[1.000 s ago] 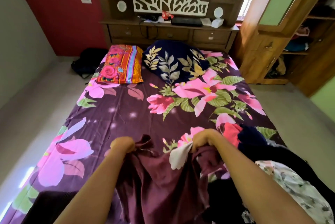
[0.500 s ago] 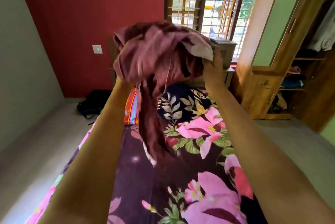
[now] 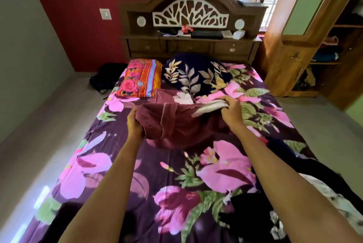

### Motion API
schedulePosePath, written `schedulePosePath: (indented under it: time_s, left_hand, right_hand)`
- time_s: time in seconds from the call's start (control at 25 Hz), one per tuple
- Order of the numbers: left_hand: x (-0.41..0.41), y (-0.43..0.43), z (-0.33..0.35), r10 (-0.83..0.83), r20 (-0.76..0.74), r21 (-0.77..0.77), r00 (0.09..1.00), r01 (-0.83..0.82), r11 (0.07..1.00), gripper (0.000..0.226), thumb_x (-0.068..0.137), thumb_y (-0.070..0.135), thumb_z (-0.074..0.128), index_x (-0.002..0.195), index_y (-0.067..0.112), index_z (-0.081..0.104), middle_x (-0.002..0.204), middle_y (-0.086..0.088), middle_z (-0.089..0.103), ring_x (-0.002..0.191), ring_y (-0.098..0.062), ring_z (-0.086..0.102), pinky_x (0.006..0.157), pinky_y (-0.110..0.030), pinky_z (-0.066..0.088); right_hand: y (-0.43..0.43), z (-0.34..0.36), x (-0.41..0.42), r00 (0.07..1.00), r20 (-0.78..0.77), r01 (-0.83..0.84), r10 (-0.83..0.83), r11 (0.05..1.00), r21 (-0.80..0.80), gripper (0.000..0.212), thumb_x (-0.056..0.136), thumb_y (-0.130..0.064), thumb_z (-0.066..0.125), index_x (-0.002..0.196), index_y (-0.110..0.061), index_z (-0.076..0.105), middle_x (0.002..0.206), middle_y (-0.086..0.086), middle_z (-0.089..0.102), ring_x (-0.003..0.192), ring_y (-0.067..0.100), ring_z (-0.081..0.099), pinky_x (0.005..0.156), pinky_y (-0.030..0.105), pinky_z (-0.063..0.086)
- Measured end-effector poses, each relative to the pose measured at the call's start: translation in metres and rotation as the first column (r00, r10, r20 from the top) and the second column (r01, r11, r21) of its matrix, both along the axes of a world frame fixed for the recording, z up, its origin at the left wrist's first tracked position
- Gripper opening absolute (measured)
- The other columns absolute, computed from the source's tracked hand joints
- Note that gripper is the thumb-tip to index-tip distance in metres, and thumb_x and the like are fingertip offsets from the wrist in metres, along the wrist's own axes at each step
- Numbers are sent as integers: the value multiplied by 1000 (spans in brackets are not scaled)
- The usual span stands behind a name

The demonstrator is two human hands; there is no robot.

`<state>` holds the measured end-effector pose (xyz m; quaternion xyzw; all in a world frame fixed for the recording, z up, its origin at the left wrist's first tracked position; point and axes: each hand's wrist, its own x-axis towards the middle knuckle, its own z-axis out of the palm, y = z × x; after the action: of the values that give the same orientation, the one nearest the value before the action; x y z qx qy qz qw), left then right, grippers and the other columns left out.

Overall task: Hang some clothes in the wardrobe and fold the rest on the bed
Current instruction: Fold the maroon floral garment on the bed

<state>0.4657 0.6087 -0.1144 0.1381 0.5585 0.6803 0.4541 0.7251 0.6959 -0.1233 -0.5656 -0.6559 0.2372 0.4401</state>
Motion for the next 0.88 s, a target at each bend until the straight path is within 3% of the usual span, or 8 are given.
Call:
schedulePosePath:
  time_s: [0.12, 0.24, 0.36, 0.48, 0.6, 0.72, 0.8, 0.88]
  left_hand:
    - [-1, -19, -62, 12, -129, -22, 992, -14, 1000, 33, 99, 5, 33, 74, 15, 52, 69, 2, 56, 83, -18, 49, 64, -20, 41]
    - [-2, -34, -89, -157, -380, -241, 912, 66, 968, 23, 96, -1, 37, 92, -3, 60, 89, -17, 58, 93, -24, 49, 73, -28, 44]
    - [-7, -55, -125, -430, -564, -518, 705, 103, 849, 21, 92, -5, 40, 86, -5, 60, 94, -27, 59, 103, -35, 56, 76, -41, 40]
    - [-8, -65, -146, -772, -351, -781, 530, 289, 554, 14, 91, -3, 49, 80, -7, 57, 76, -23, 59, 86, -40, 63, 77, -49, 49]
    - [-7, -51, -159, -833, -66, -833, 549, 429, 349, 11, 89, -2, 51, 83, -4, 60, 72, -19, 63, 67, -32, 66, 78, -54, 54]
    - [-7, 3, -141, -615, -135, -684, 777, 376, 625, 26, 92, -1, 46, 114, -11, 57, 101, -26, 63, 79, -29, 66, 80, -50, 54]
    - [-3, 43, -79, -458, -195, -429, 868, 344, 835, 30, 93, -6, 41, 119, -3, 55, 103, -27, 62, 59, -17, 66, 58, -31, 57]
    - [-1, 75, 0, -364, -348, -190, 864, 315, 930, 30, 96, -5, 35, 120, 7, 49, 96, -14, 60, 54, -5, 60, 44, -13, 48]
  right_hand:
    - [-26, -29, 11, 961, 247, -91, 123, 986, -138, 33, 71, 5, 48, 96, 5, 68, 92, 25, 67, 90, 36, 61, 68, 30, 39]
    - [-38, -46, 20, 785, 476, -206, 396, 892, -403, 26, 69, -19, 64, 80, 4, 67, 69, 17, 57, 69, 26, 54, 60, 30, 32]
    - [-44, -67, 22, 427, 539, -154, 726, 646, -748, 41, 53, -38, 87, 70, -7, 68, 65, 3, 58, 62, 17, 52, 57, 36, 44]
    - [-48, -96, 16, 218, 319, 116, 922, 300, -947, 39, 67, -30, 84, 94, -4, 72, 91, 6, 69, 76, 21, 60, 67, 30, 52]
    - [-43, -109, 3, 317, 328, 214, 890, 269, -939, 47, 83, -24, 72, 119, 4, 61, 113, 12, 63, 89, 25, 57, 72, 32, 49]
    - [-2, -86, -9, 620, 567, 130, 543, 641, -757, 38, 93, -8, 54, 126, 10, 49, 110, 21, 56, 103, 30, 59, 68, 29, 43]
    - [36, -48, -15, 925, 350, 118, 147, 764, -634, 34, 94, -5, 47, 124, 11, 47, 109, 20, 57, 102, 31, 58, 78, 34, 47]
    - [60, 10, -21, 985, 92, 173, -149, 905, -387, 30, 94, -3, 41, 121, 8, 50, 108, 18, 57, 96, 28, 54, 74, 32, 41]
